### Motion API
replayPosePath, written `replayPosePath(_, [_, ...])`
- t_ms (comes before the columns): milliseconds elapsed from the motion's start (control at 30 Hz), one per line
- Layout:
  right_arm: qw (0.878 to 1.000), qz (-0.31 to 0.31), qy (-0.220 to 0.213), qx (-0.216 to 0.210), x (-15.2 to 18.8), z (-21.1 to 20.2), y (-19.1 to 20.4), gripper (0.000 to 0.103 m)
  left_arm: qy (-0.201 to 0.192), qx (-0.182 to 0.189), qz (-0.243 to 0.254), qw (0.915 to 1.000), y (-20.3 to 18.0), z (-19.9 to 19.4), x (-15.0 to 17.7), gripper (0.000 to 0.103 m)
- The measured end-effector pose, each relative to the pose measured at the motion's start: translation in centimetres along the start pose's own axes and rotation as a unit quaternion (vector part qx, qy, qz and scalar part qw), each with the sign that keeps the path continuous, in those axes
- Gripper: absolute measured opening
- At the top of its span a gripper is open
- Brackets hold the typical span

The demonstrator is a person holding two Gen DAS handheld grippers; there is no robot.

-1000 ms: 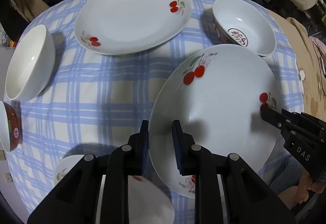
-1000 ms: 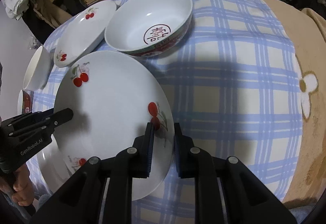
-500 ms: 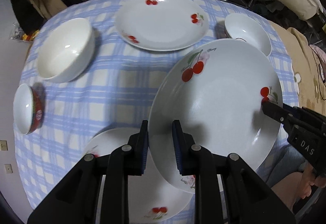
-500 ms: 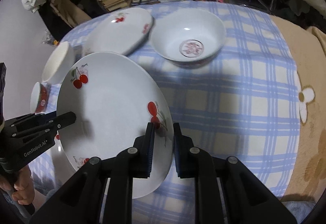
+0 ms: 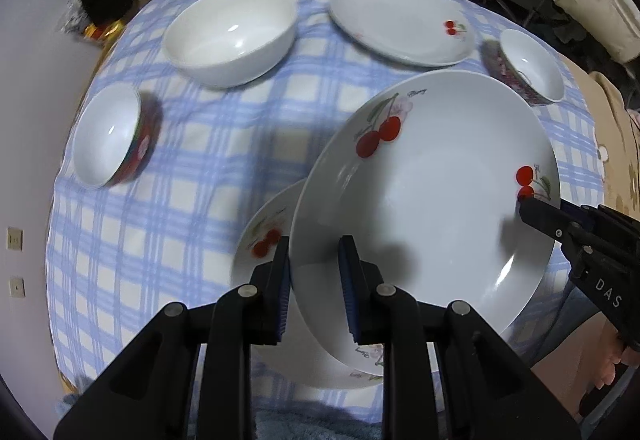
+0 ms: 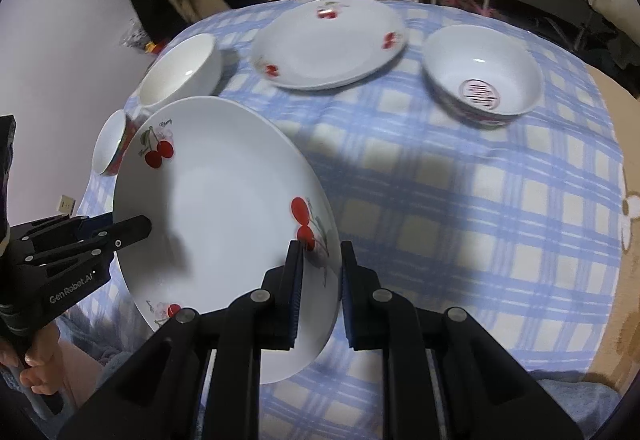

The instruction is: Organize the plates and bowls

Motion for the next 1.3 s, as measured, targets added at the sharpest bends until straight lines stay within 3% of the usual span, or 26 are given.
replayPosePath(367, [0.999, -0.031, -0.017, -0.017, 0.6, 0.6, 3.8, 0.019, 0.007, -0.014, -0.032, 0.9994, 3.8, -0.1, 2.5, 0.024])
replayPosePath(467, [0.998, -0.046, -0.039, -0.035, 0.8, 1.0, 4.8, 0.019, 0.011, -0.014, -0.044, 0.9989, 4.9, 0.4, 3.2, 0.024])
replayPosePath(600, [0.997, -0.061, -0.027, -0.035, 1.4, 2.1, 5.7, 0.019, 0.021, -0.015, -0.052, 0.9983, 5.6, 1.4, 4.0, 0.024])
replayPosePath(733, [0.997, -0.068, -0.018, -0.017, 1.9, 3.1, 5.6, 0.019, 0.041, 0.006, -0.068, 0.9968, 5.8, 2.9, 4.8, 0.024])
replayPosePath(1233, [0.998, -0.048, -0.011, -0.032, 2.3, 4.5, 4.8, 0.018, 0.072, 0.002, -0.093, 0.9931, 6.6, 6.4, 5.0, 0.022])
replayPosePath(1300, [0.998, -0.046, -0.028, -0.021, 2.1, 3.9, 4.4, 0.018, 0.068, 0.006, -0.101, 0.9925, 7.0, 6.3, 4.9, 0.023])
Point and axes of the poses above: each gripper's, at about its wrist camera, not at the fingertips, and z roughly the way its jaws point, y to its left, x to its underside, the point moved 6 cm from there along z, roughly the way its jaws point, and after that the axes turned 4 degrees about -y, right-handed, at the moved point
